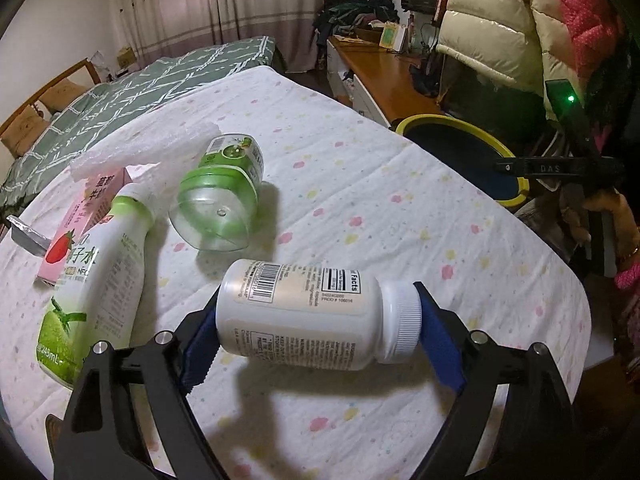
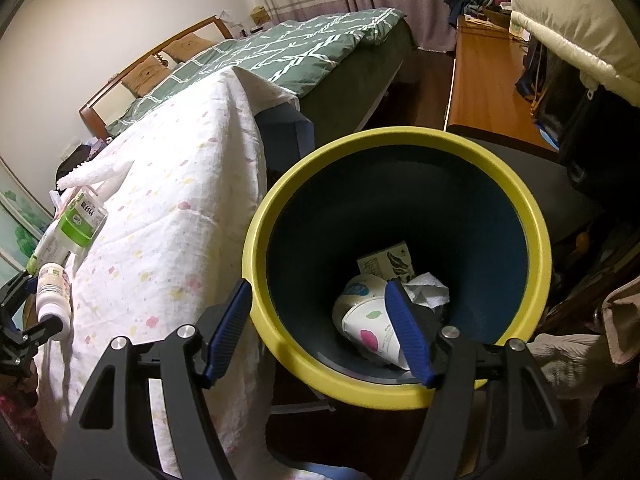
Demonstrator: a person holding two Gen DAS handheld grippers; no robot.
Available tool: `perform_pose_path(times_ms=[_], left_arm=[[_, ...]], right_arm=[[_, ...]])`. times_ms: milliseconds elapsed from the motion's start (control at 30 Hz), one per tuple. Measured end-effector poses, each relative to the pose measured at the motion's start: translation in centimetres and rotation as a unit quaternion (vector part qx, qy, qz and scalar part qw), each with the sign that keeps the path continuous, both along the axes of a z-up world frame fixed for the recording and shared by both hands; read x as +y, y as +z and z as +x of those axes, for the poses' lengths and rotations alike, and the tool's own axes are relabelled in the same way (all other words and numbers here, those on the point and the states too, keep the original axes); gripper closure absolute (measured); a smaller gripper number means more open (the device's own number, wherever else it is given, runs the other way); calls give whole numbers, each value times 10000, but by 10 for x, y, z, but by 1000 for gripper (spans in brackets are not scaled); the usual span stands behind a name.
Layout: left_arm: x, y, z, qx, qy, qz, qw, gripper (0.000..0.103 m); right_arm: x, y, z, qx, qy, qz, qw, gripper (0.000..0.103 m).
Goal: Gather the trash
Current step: 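Carry the pill bottle with the left tool over the bin and release, then reach the right tool to the white foam net and grasp it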
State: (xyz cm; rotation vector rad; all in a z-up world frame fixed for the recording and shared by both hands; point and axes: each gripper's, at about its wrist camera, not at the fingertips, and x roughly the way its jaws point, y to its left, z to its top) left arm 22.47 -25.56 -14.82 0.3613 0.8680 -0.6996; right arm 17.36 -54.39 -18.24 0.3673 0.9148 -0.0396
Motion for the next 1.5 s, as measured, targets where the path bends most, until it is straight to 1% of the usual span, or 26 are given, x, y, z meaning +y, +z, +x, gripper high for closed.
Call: perform_pose_path(times_ms=[167,333,467,667,767,933,1100,1167,1233,1267,1300,1333,1467,1500], left_arm=[[-12,4,-11,-57,-193,113,9997,18],[-30,20,-17,-107,-314,-21,9994,18],[-55,32,-12,-156,-443,-87,9989,18],[-115,42,0,-57,-758,-164,9970,18],[-155,47,3,-71,-996,-197,9948,18],[-218,43,8,-112,-1236,-71,9922,18],[-270,24,23,-30,-1187,80,9929,17],[-284,17,28,62,-1155,100,9932,18],[-297,11,34,57,-1106,133,9938,17],[-302,10,35,35,-1104,139,9938,17],[-307,10,36,-7,-1077,142,9941,14],[-309,12,37,-49,-1019,112,9947,9],[-299,26,36,-82,-853,-167,9962,6],[-290,33,35,-95,-803,-235,9964,6]], right_arm=[[-1,1,-4,-41,-9,39,10000,38],[-6,6,-18,-140,-116,18,9998,38],[-11,10,-38,-217,-340,-185,9990,38],[-20,16,-73,-272,-662,-426,9965,38],[-29,20,-89,-320,-803,-486,9951,38],[-38,19,-113,-350,-983,-590,9928,37],[-49,11,-134,-275,-1123,-562,9917,36],[-55,6,-140,-214,-1206,-519,9911,36],[-60,1,-144,-157,-1283,-461,9905,36],[-62,0,-145,-145,-1303,-438,9904,36],[-64,-1,-146,-138,-1326,-410,9902,36],[-64,-2,-146,-142,-1340,-390,9901,36],[-61,-1,-142,-198,-1283,-356,9909,35],[-59,0,-141,-211,-1261,-355,9912,35]])
